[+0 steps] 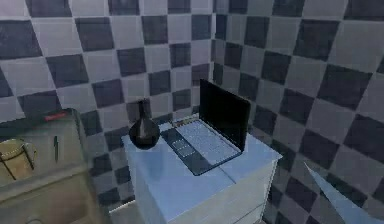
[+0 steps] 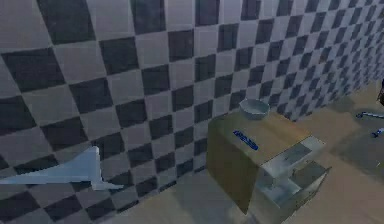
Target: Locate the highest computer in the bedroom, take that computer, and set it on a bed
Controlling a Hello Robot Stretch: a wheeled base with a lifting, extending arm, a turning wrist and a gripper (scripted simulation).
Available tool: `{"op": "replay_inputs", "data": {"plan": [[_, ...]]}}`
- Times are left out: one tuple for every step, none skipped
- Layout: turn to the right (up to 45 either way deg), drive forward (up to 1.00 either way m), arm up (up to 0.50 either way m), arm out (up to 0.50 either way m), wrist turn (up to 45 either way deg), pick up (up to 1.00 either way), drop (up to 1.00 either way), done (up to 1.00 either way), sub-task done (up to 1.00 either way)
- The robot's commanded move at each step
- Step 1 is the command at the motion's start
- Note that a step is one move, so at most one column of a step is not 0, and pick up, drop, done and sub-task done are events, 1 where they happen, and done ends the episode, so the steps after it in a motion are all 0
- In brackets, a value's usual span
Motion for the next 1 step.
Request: {"op": "replay_inputs", "data": {"plan": [[-45.0, 0.0, 0.0, 0.0, 0.0, 0.0, 0.0, 0.0, 0.0]]}}
